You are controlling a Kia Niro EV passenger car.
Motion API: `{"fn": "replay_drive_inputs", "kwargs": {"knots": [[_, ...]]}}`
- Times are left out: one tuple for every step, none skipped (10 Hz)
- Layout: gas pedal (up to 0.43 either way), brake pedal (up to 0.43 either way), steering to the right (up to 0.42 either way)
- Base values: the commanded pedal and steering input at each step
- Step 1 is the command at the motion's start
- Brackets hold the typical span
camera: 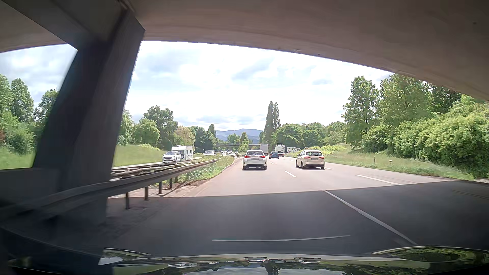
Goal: Follow the waypoints while adhering to traffic rules and regulations
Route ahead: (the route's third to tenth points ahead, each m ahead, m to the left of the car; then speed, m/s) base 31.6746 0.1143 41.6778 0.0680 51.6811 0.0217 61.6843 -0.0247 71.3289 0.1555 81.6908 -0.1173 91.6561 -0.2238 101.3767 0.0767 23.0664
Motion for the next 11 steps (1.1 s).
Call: {"fn": "replay_drive_inputs", "kwargs": {"knots": [[0.039,0.0,0.0],[0.039,0.0,0.0],[0.039,0.0,0.0],[0.039,0.0,0.0],[0.039,0.0,0.0],[0.039,0.0,0.0],[0.047,0.0,0.0],[0.059,0.0,0.0],[0.059,0.0,0.0],[0.067,0.0,0.0],[0.079,0.0,0.0]]}}
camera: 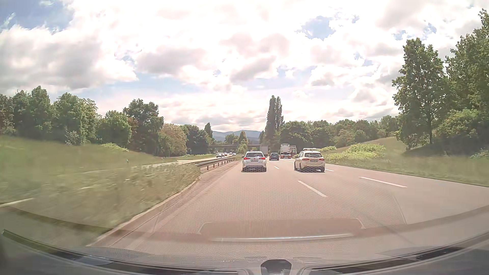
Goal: Follow the waypoints while adhering to traffic rules and regulations
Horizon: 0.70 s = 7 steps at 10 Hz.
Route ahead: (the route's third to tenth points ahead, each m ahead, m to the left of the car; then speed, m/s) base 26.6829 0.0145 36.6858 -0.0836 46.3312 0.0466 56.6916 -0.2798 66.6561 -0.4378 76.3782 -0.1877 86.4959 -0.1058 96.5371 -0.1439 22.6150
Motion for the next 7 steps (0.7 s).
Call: {"fn": "replay_drive_inputs", "kwargs": {"knots": [[0.079,0.0,0.0],[0.079,0.0,0.0],[0.087,0.0,0.0],[0.087,0.0,0.0],[0.098,0.0,0.0],[0.098,0.0,0.0],[0.098,0.0,0.0]]}}
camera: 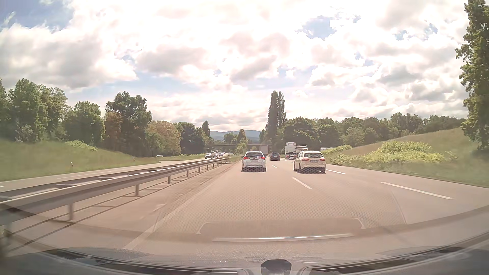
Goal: Follow the waypoints while adhering to traffic rules and regulations
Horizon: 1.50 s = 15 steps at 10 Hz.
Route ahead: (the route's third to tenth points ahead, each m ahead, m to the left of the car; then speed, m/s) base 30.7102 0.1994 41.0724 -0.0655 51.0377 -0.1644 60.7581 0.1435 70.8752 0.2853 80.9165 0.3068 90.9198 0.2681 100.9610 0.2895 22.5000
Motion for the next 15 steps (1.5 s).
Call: {"fn": "replay_drive_inputs", "kwargs": {"knots": [[0.098,0.0,0.0],[0.098,0.0,0.0],[0.11,0.0,0.0],[0.11,0.0,0.0],[0.11,0.0,0.0],[0.118,0.0,0.0],[0.118,0.0,0.0],[0.118,0.0,0.0],[0.13,0.0,0.0],[0.13,0.0,0.0],[0.13,0.0,0.0],[0.13,0.0,0.0],[0.13,0.0,0.0],[0.13,0.0,0.0],[0.13,0.0,0.0]]}}
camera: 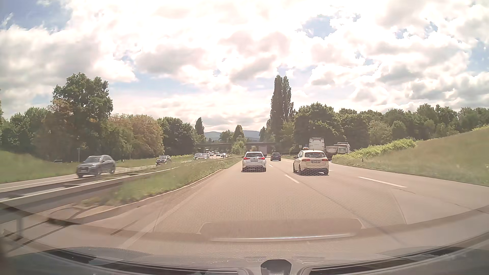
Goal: Follow the waypoints while adhering to traffic rules and regulations
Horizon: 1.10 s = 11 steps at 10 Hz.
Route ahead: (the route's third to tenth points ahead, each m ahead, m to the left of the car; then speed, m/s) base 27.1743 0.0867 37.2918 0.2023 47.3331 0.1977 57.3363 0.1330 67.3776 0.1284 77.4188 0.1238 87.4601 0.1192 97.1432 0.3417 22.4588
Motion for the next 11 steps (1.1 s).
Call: {"fn": "replay_drive_inputs", "kwargs": {"knots": [[0.13,0.0,0.0],[0.13,0.0,0.0],[0.13,0.0,0.0],[0.13,0.0,0.0],[0.13,0.0,0.0],[0.13,0.0,0.0],[0.13,0.0,0.0],[0.13,0.0,0.0],[0.13,0.0,0.0],[0.13,0.0,0.0],[0.13,0.0,0.0]]}}
